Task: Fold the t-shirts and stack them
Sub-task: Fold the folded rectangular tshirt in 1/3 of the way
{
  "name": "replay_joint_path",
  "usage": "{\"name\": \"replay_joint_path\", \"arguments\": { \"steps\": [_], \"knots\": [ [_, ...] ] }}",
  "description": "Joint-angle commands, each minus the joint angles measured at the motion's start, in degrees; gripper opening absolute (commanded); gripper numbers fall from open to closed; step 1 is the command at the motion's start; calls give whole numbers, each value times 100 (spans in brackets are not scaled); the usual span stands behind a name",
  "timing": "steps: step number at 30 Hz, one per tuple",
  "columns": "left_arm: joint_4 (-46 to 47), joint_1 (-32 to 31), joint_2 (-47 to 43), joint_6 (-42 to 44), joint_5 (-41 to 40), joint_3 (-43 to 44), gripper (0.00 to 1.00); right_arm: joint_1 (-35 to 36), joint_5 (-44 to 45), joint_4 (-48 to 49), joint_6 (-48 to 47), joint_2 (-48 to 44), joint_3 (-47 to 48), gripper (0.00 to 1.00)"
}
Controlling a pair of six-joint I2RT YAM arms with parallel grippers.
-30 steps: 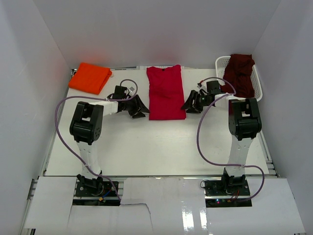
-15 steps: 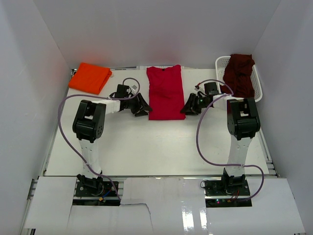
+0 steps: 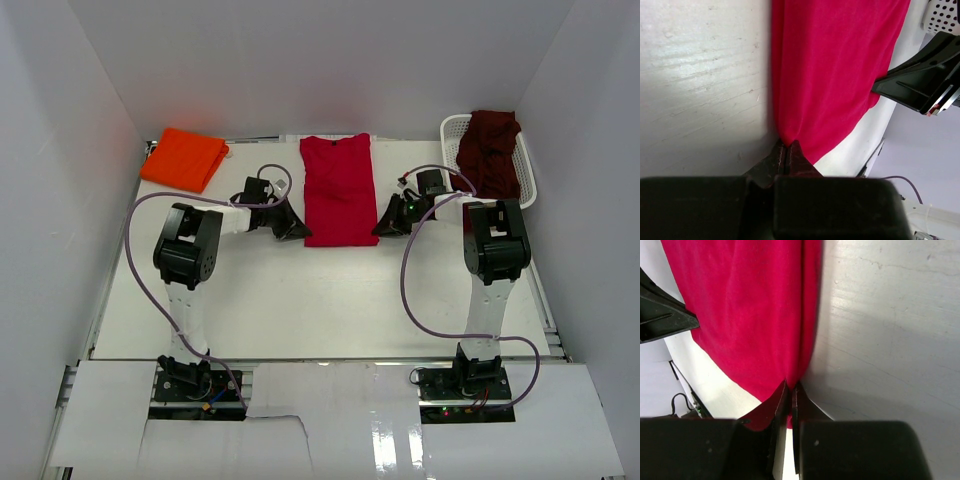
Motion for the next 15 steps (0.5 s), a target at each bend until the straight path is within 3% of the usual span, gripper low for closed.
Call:
{"name": "replay_joint_path", "arguments": {
  "steps": [1, 8, 15],
  "knots": [
    [19, -54, -106, 108, -5, -158, 0, 72, 170, -294, -206, 38, -129, 8],
    [-235, -115, -492, 266, -40, -615, 0, 274, 275, -198, -242, -436, -937, 8],
    [-420, -186, -1501, 389, -154, -1599, 0, 502, 451, -92, -171, -1235, -1939, 8]
  ]
}}
